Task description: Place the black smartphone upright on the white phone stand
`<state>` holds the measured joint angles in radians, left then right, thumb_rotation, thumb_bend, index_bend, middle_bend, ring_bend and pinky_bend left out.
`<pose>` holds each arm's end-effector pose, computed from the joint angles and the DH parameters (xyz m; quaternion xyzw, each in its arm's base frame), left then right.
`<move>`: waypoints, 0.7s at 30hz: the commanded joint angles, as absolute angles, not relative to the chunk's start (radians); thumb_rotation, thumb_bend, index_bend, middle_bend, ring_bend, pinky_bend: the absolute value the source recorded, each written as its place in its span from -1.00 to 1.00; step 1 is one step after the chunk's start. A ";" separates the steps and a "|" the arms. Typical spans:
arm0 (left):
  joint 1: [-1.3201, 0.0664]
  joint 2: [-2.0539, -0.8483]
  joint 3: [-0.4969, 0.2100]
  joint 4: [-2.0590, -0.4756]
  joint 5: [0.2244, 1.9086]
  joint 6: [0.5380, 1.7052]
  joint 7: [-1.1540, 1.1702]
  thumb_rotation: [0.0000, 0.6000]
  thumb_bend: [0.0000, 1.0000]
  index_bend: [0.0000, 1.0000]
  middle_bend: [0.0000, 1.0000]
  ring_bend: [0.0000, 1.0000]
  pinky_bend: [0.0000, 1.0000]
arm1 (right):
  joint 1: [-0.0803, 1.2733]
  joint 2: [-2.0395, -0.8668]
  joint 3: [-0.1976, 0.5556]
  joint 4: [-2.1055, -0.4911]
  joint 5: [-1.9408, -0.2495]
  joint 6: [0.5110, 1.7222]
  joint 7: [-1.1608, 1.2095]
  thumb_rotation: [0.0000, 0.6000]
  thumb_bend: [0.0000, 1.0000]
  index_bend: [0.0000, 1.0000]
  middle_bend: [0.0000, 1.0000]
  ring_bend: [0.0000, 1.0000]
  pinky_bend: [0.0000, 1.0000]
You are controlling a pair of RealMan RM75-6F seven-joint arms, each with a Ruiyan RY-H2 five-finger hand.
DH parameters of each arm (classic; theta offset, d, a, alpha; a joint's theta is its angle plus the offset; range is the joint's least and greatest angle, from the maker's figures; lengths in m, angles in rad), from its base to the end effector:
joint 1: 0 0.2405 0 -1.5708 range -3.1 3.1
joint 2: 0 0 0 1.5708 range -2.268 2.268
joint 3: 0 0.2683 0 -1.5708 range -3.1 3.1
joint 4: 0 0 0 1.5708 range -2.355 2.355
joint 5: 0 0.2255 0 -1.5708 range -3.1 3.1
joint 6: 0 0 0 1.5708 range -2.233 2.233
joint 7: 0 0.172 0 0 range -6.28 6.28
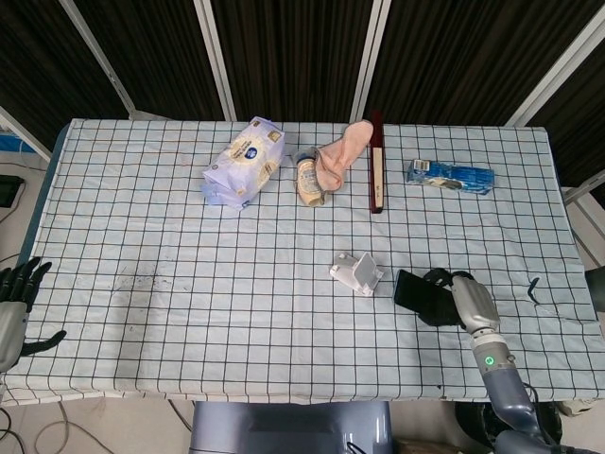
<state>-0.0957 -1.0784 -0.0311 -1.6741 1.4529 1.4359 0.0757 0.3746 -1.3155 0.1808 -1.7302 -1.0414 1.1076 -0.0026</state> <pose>-0.3283 0.2092 0.1496 -0.6068 -0.3980 -0.3485 0.5932 -0.2655 -0.3048 0.0427 0.5273 -0.5928 0.4048 0.4546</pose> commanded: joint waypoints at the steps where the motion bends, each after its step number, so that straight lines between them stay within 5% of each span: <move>1: -0.096 -1.079 -0.031 -1.673 1.452 1.434 0.074 1.00 -1.00 -1.00 -1.00 -1.00 -1.00 | 0.338 -1.433 0.272 -1.769 -0.986 1.229 0.108 1.00 0.24 0.16 0.09 -0.14 -0.63; 13: -0.102 -1.074 -0.030 -1.674 1.449 1.419 0.061 1.00 -1.00 -1.00 -1.00 -1.00 -1.00 | 0.364 -1.636 0.363 -1.870 -0.850 1.351 0.046 1.00 0.24 0.16 0.08 -0.15 -0.63; 21: -0.105 -1.071 -0.028 -1.676 1.451 1.412 0.049 1.00 -1.00 -1.00 -1.00 -1.00 -1.00 | 0.390 -1.768 0.376 -1.782 -0.913 1.430 0.031 1.00 0.24 0.16 0.06 -0.22 -0.63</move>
